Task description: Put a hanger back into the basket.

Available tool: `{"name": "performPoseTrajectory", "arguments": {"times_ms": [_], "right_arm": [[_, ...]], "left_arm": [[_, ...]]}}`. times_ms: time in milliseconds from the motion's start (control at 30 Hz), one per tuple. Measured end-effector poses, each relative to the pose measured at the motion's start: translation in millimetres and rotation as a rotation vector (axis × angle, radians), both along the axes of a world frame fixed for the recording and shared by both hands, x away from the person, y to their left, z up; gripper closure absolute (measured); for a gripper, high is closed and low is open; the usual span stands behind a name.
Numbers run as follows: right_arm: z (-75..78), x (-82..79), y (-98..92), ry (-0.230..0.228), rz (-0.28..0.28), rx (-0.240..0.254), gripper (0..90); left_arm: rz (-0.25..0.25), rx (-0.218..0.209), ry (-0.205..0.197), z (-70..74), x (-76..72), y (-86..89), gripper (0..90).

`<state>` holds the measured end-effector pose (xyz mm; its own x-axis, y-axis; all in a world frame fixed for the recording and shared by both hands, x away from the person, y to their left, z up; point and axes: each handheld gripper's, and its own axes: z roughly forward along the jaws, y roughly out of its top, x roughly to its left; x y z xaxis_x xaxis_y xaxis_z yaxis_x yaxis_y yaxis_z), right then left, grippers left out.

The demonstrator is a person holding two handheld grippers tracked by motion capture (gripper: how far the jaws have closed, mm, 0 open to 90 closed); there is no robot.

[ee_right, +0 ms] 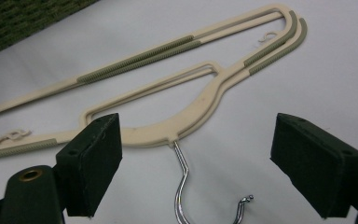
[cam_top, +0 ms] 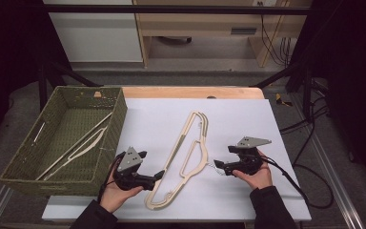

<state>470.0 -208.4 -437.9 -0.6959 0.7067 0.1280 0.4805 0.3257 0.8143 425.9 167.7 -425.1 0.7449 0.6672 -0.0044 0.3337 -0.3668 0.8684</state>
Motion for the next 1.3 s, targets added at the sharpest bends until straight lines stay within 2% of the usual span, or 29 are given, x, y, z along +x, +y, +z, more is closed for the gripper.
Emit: {"name": "performPoseTrajectory", "arguments": {"times_ms": [167,367,600,733,767,1033,1167,1300], "right_arm": [[-6.9,3.0,1.3,0.012,-0.004,-0.023,19.4],[-16.2,5.1,5.5,0.039,0.014,-0.033,27.9],[-29.8,11.5,13.3,0.043,0.064,-0.064,41.9],[-32.7,13.9,15.0,0.048,0.054,-0.067,49.6],[-33.9,15.3,15.1,0.042,0.066,-0.067,50.9],[-43.9,17.8,23.1,0.054,0.108,-0.123,67.5],[-44.7,18.3,25.5,0.063,0.121,-0.124,76.8],[-45.5,20.0,24.6,0.053,0.146,-0.126,83.9]], "left_arm": [[-0.012,0.008,0.007,-3.9,-0.3,-4.3,8.7],[-0.026,0.018,0.019,-7.3,-0.5,-8.6,8.6],[-0.033,0.026,0.027,-12.4,-1.0,-12.3,8.6],[-0.038,0.028,0.023,-12.5,-0.9,-13.7,8.7],[-0.036,0.027,0.019,-12.7,-1.0,-14.8,8.7],[-0.058,0.031,0.013,-14.1,-2.3,-19.5,8.5],[-0.058,0.026,0.014,-13.5,-2.4,-18.7,8.4],[-0.06,0.023,0.018,-13.8,-2.3,-19.1,8.5]]}}
